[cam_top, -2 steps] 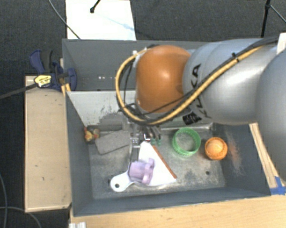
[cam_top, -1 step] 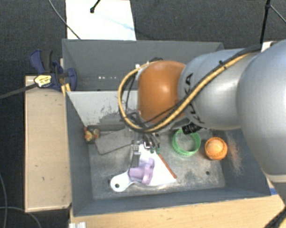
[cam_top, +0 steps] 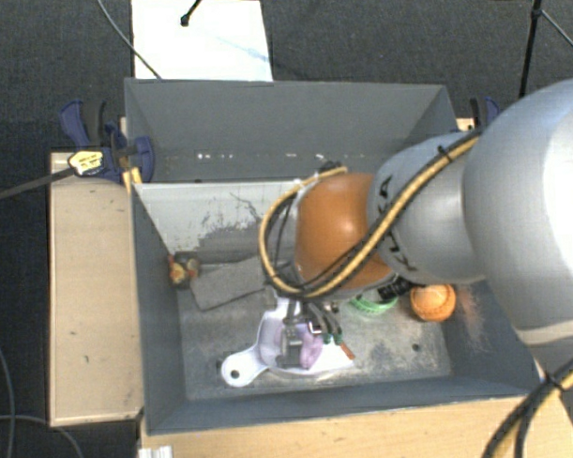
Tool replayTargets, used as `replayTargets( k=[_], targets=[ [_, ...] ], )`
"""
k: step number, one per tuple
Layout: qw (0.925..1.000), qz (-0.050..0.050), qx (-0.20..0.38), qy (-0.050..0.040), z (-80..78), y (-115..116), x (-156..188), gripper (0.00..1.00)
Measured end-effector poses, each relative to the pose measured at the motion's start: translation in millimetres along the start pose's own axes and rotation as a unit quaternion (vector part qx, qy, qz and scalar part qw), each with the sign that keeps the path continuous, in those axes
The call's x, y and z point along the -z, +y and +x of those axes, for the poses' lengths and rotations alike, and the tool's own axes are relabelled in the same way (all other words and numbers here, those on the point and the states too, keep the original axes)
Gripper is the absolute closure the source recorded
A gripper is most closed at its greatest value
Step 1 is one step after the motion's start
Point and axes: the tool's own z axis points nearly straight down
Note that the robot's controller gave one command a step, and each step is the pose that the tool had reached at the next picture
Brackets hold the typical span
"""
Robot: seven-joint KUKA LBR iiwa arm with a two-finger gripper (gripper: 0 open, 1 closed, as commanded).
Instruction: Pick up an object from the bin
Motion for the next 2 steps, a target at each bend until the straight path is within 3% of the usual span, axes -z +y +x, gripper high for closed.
replayTargets(
  k=[1, 2],
  targets=[
    [0.9967, -0.001, 0.081, -0.0070, -0.8, -3.7, -10.3, 1.00],
    [0.9969, 0.000, 0.079, 0.0014, 4.0, -5.0, -14.5, 0.00]
  ],
)
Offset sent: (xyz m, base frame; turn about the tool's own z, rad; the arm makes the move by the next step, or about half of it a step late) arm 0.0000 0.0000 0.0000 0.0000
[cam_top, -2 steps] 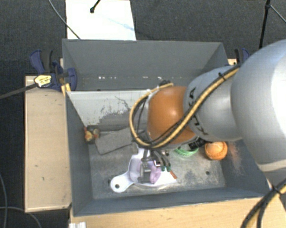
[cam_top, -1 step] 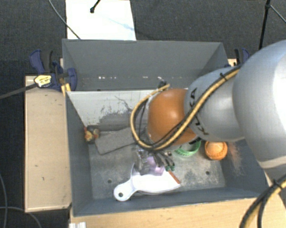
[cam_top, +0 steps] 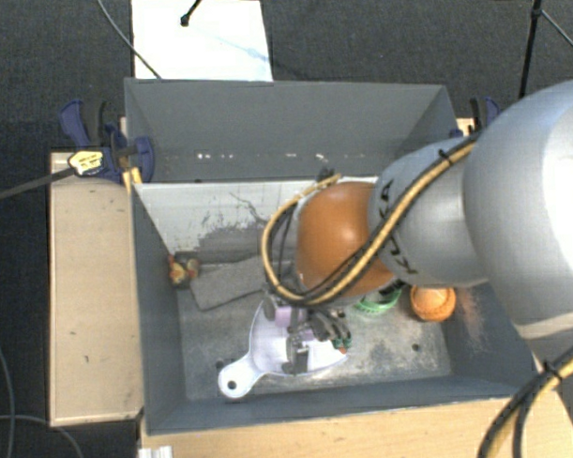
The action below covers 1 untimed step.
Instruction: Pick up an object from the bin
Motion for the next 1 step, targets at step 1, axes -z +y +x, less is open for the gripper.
replayTargets(
  k=[1],
  targets=[
    [1.0000, 0.000, -0.001, -0.0001, -0.1, 0.0, 0.1, 0.00]
  ],
)
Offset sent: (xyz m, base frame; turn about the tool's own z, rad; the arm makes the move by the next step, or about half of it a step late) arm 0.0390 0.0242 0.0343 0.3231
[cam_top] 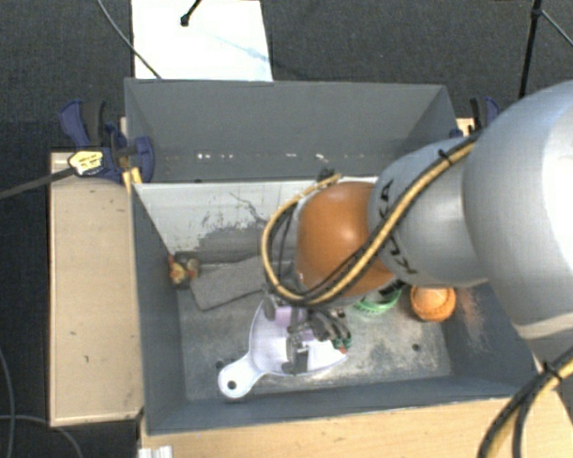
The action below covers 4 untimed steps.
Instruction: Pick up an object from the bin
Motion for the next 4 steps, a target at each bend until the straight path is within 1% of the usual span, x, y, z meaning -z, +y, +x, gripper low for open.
replayTargets(
  k=[1, 2, 3, 4],
  targets=[
    [0.9971, 0.001, -0.075, 0.0043, -18.4, 6, 14, 0.00],
    [0.9891, 0.000, -0.147, -0.0001, -42.7, -5, 22, 0.00],
    [0.9960, 0.001, 0.089, -0.0009, -69.3, -3, 2, 1.00],
    [0.9961, 0.000, 0.088, 0.0008, -68.1, -3, 0, 0.00]
  ],
)
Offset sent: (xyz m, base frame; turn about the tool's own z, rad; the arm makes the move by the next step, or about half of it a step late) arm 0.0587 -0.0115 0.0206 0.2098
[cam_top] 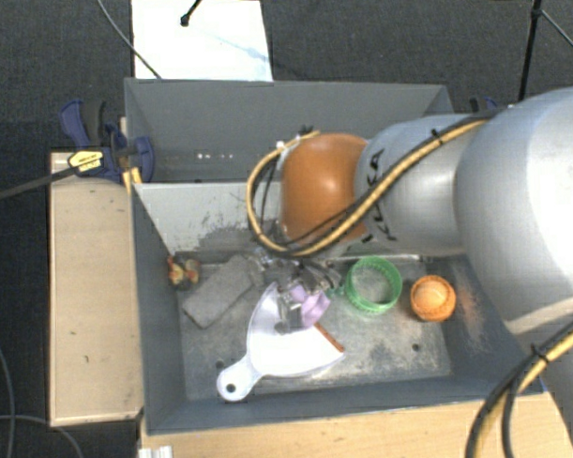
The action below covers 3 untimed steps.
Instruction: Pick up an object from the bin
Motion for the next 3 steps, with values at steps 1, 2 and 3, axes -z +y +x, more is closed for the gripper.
replayTargets(
  k=[1, 2, 3],
  targets=[
    [1.0000, 0.001, -0.002, -0.0020, -1.3, -0.7, 1.7, 1.00],
    [1.0000, 0.000, -0.003, -0.0002, -0.2, 0.2, -0.1, 0.00],
    [1.0000, 0.000, -0.004, -0.0003, -0.3, 0.0, 0.0, 1.00]
  ],
)
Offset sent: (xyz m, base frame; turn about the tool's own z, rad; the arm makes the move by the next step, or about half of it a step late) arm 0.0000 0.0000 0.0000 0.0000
